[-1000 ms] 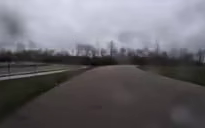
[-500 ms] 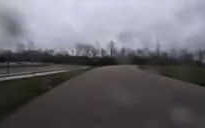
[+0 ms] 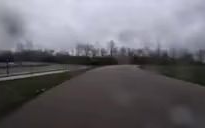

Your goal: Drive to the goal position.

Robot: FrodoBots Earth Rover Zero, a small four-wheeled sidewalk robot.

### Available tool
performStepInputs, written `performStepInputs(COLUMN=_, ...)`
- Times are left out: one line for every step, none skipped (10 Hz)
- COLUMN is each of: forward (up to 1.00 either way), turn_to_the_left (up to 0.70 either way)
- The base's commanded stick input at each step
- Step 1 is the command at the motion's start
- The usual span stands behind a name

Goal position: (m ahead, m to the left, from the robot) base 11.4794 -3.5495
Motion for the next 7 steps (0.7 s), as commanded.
performStepInputs(forward=0.70, turn_to_the_left=0.00)
performStepInputs(forward=0.70, turn_to_the_left=0.00)
performStepInputs(forward=0.70, turn_to_the_left=0.00)
performStepInputs(forward=0.70, turn_to_the_left=0.00)
performStepInputs(forward=0.70, turn_to_the_left=0.00)
performStepInputs(forward=0.70, turn_to_the_left=0.00)
performStepInputs(forward=0.70, turn_to_the_left=0.00)
